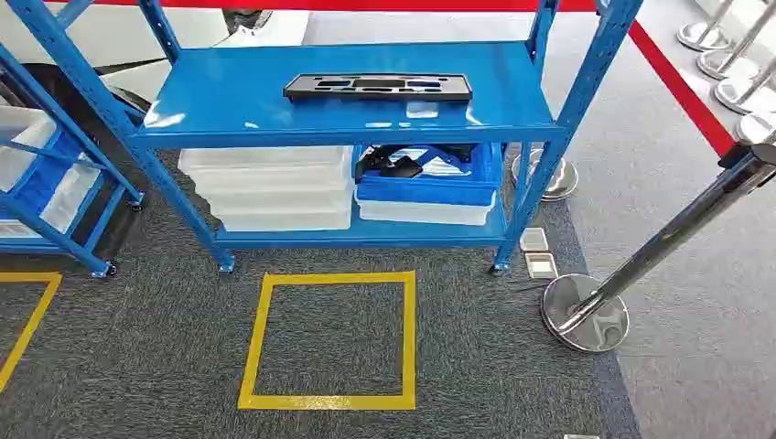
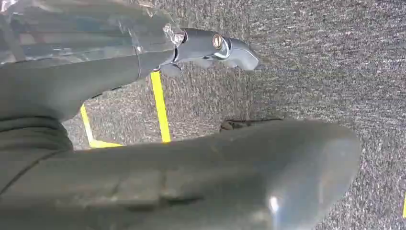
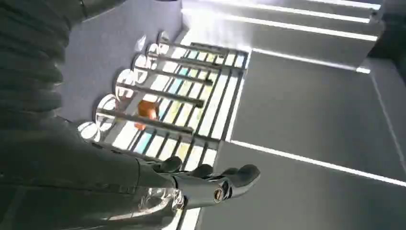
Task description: Take the parts from the cabinet and place them on the table.
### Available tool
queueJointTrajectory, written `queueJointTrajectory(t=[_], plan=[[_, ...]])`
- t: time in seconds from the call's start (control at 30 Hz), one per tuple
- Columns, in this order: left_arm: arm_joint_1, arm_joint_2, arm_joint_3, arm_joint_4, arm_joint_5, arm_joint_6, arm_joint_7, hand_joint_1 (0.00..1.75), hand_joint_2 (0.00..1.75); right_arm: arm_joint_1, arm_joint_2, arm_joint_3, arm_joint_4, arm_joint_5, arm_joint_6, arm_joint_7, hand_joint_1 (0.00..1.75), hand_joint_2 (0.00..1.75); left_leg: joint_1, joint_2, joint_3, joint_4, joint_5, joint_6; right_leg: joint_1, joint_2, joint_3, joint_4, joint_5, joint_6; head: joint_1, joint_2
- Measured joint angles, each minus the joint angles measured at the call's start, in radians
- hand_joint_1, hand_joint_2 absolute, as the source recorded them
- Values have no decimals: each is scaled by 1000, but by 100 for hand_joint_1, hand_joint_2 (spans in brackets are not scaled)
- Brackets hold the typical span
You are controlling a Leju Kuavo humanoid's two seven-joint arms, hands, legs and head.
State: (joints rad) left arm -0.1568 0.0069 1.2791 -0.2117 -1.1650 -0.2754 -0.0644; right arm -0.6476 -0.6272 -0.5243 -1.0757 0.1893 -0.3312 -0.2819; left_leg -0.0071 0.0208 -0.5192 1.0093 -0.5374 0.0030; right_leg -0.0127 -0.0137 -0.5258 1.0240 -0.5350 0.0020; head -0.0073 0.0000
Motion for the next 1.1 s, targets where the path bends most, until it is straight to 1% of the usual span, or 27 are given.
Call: queueJointTrajectory(t=[0.07, 0.17, 0.33, 0.47, 0.67, 0.9, 1.1], plan=[[0, 0, 2, 0, -1, 0, 0, 0, 0, -9, 9, 46, -41, -24, 36, 5, 0, 175, 0, -1, -2, 0, 0, 0, 0, -2, -1, 0, 0, 0, 2, 0], [-3, 0, 4, 0, -4, 0, -4, 0, 0, -30, 26, 132, -98, -55, 97, 12, 0, 175, 0, -1, -2, 0, 0, 0, 0, -1, 0, 0, 0, 0, 1, 0], [-4, 0, 10, 3, -14, -8, -13, 0, 0, -55, 82, 291, -173, -107, 207, 26, 0, 175, 1, -2, -2, 0, 2, 0, 1, -2, -1, 0, 0, 0, 0, 0], [-5, 0, 11, 5, -20, -15, -16, 0, 0, -63, 137, 384, -206, -172, 290, 38, 0, 175, 1, -4, -3, 0, 2, 1, 1, -4, -1, 1, 0, 0, 2, 0], [-8, 0, 11, 6, -30, -21, -16, 0, 0, -66, 243, 532, -241, -288, 413, 51, 0, 175, 1, -4, -3, 0, 2, 1, 1, -4, -1, 1, 0, 0, 2, 0], [-12, 0, 18, 7, -40, -33, -16, 0, 0, -67, 351, 662, -266, -415, 545, 62, 0, 175, 2, -3, -3, 0, 3, 0, 2, -3, -2, 1, 0, 0, 1, 0], [-12, 0, 18, 7, -40, -33, -16, 0, 0, -67, 351, 662, -266, -415, 545, 62, 0, 175, 2, -3, -3, 0, 3, 0, 2, -3, -2, 1, 0, 0, 1, 0]])
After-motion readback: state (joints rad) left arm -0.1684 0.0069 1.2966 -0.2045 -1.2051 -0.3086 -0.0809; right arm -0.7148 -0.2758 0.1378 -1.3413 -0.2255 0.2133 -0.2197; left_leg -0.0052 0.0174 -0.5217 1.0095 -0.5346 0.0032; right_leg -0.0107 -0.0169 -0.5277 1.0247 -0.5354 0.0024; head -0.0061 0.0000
